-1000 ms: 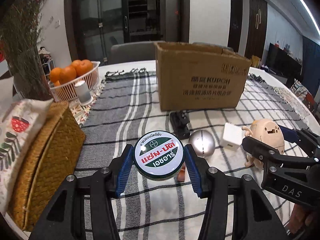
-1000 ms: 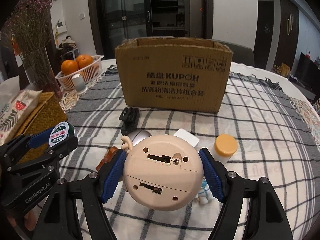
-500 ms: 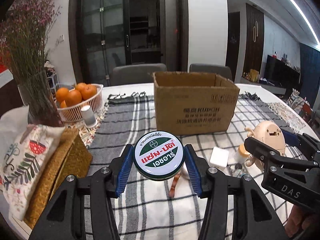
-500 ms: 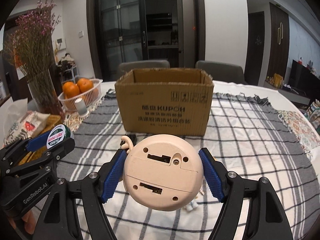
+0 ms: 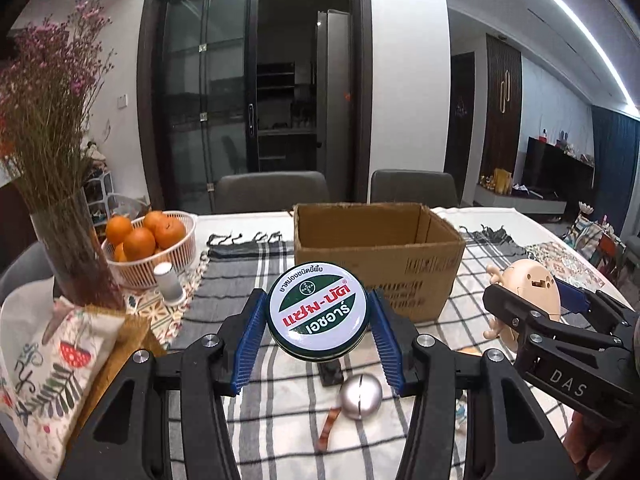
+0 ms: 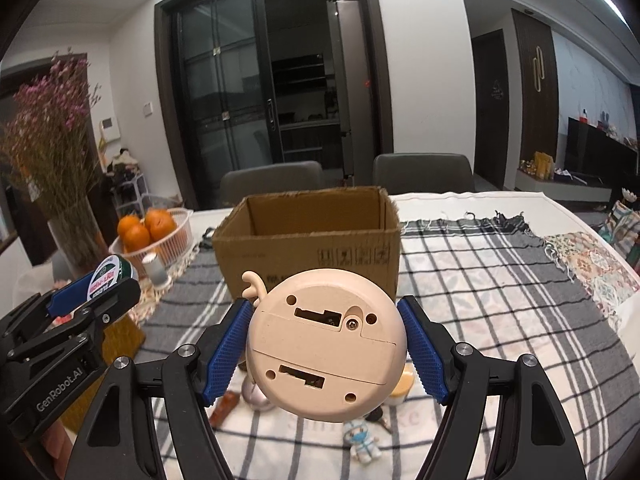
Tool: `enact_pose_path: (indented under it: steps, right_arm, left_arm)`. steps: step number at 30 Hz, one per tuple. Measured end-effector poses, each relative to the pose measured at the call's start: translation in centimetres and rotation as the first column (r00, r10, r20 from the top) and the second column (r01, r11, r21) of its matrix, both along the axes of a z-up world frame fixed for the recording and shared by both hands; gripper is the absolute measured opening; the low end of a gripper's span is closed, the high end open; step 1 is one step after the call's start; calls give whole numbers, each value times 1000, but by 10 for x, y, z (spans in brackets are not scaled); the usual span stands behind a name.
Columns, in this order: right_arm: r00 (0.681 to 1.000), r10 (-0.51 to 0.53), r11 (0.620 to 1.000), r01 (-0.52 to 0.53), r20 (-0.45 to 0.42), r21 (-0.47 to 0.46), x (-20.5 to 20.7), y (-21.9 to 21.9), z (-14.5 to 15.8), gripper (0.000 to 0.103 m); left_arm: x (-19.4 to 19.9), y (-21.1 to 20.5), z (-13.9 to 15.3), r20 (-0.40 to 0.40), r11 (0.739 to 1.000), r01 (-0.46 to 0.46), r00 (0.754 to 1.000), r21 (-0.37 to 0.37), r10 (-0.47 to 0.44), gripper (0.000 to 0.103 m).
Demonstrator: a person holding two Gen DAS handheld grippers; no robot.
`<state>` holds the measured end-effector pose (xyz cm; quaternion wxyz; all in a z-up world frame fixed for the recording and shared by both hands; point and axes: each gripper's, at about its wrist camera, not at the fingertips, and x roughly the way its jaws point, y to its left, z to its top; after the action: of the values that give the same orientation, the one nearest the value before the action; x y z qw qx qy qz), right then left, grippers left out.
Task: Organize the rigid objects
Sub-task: 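Lift and carry the beige case with the right tool while the left tool carries the tin to the box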
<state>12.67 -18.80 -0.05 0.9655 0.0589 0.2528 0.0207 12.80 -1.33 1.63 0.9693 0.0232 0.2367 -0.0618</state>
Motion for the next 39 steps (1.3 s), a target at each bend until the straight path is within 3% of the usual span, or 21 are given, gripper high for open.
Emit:
enact_pose_path:
  steps: [21, 39]
  right_arm:
    - [999, -31, 999, 30, 23, 15, 54, -19, 22, 75]
    - [998, 2, 1000, 0, -67, 30, 127, -32, 25, 75]
  left_arm:
    - [56, -16, 20, 27, 1000, 13, 1000, -14, -13, 51]
    - [130, -30, 24, -35, 999, 31, 999, -31, -32, 51]
